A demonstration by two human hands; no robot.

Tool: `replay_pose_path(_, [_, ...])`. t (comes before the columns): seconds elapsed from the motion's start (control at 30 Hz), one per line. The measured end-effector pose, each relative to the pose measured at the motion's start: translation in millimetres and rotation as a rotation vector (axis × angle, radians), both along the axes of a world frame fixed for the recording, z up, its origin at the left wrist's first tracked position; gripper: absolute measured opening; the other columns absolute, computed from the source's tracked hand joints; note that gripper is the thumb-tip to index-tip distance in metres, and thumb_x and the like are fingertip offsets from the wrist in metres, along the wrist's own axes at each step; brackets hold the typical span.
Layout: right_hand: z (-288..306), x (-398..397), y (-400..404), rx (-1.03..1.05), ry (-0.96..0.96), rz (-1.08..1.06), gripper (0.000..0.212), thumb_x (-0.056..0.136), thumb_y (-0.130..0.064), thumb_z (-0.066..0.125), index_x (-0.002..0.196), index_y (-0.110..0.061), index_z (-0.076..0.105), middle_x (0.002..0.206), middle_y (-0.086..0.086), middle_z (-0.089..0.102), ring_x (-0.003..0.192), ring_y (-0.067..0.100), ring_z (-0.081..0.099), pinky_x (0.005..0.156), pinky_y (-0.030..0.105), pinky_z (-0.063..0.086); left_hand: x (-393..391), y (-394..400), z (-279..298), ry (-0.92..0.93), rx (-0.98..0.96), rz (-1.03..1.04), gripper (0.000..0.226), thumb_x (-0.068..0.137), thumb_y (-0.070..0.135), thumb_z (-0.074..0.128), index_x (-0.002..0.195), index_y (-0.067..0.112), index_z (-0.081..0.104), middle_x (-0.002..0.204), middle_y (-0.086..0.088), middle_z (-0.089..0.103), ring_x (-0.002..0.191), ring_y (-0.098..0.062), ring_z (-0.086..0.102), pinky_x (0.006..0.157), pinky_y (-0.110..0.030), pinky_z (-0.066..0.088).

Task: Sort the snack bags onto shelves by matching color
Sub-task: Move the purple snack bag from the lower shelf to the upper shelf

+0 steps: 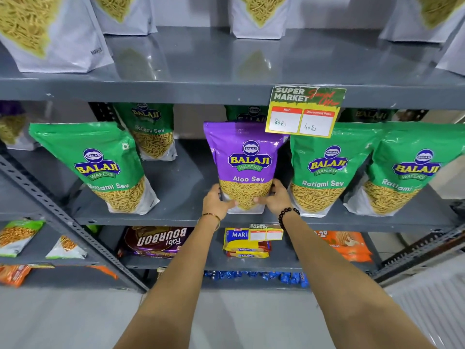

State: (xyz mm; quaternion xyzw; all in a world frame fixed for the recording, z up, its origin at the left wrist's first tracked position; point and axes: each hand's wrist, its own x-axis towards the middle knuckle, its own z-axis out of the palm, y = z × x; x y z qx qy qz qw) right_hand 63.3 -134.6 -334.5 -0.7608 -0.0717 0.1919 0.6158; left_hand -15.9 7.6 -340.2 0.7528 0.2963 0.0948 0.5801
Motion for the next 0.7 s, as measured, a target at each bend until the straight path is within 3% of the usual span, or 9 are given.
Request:
replay_pose_path(0.1, [-3.9,-7.2,-1.2,-0.001,0.014,0.044,0.061,0.063,0.008,0.074,0.117,0.000,0.046,0.122,0.022,0.058,0.111,0.031,0.055,0.097,0.047,0.046,-8.4,2.5,-2.1,-0.004,0.015,-0.002,0.054,0.064,0.004,0.078,0.110,0.001,0.050,0.118,-0.020,0.059,0.110,-0.031,0.055,0.091,-0.039,0.046])
replay_pose_path(0.2, [-8.5,-20.7,-4.9,-0.011,-0.003,0.100,0.048,0.061,0.001,0.079,0.100,-0.014,0.054,0.113,0.017,0.063,0.106,0.030,0.058,0.096,0.051,0.048,-22.9,8.7,-5.4,-0.007,0.026,-0.006,0.059,0.058,0.010,0.083,0.108,0.007,0.052,0.117,-0.022,0.058,0.110,-0.033,0.055,0.095,-0.049,0.049])
replay_pose_path(0.3, [-8.5,-38.5,-8.3,-0.002,-0.036,0.112,0.045,0.062,0.000,0.079,0.100,-0.012,0.057,0.105,0.013,0.064,0.102,0.031,0.060,0.093,0.049,0.050,-43.5,10.1,-2.1,-0.040,0.005,-0.012,0.056,0.058,0.006,0.083,0.106,0.007,0.053,0.114,-0.021,0.059,0.103,-0.029,0.057,0.089,-0.043,0.051])
replay_pose_path(0.37, [-6.5,-49.6,-9.2,-0.006,-0.057,0.114,0.047,0.063,0.001,0.078,0.105,-0.001,0.058,0.103,0.016,0.065,0.092,0.025,0.062,0.088,0.043,0.054,-58.8,8.8,1.6,-0.075,-0.022,-0.013,0.053,0.061,0.000,0.080,0.107,0.001,0.052,0.109,-0.019,0.060,0.096,-0.024,0.056,0.082,-0.036,0.049])
replay_pose_path(0.47, [-0.5,-65.6,-8.5,0.016,-0.115,0.131,0.040,0.065,0.007,0.074,0.102,0.007,0.060,0.103,0.024,0.066,0.071,0.006,0.066,0.068,0.020,0.057,-79.9,10.3,3.4,-0.136,-0.039,0.014,0.052,0.062,-0.005,0.077,0.108,-0.001,0.053,0.107,-0.025,0.063,0.092,-0.027,0.058,0.074,-0.031,0.051])
replay_pose_path(0.53, [6.8,-74.0,-6.5,0.039,-0.149,0.143,0.037,0.064,0.006,0.075,0.098,0.006,0.063,0.101,0.024,0.068,0.071,0.005,0.067,0.065,0.018,0.056,-91.9,12.9,9.1,-0.186,-0.033,0.034,0.052,0.061,-0.004,0.078,0.107,0.001,0.053,0.105,-0.024,0.064,0.095,-0.032,0.061,0.068,-0.026,0.051])
replay_pose_path(0.7, [53.3,-94.7,0.9,0.124,-0.262,0.188,0.038,0.064,0.010,0.073,0.101,0.010,0.064,0.082,0.000,0.067,0.065,-0.007,0.066,0.062,0.012,0.053,-115.8,23.9,45.2,-0.355,-0.001,0.057,0.054,0.058,-0.003,0.081,0.099,0.013,0.051,0.088,-0.005,0.062,0.087,-0.025,0.061,0.065,-0.021,0.054])
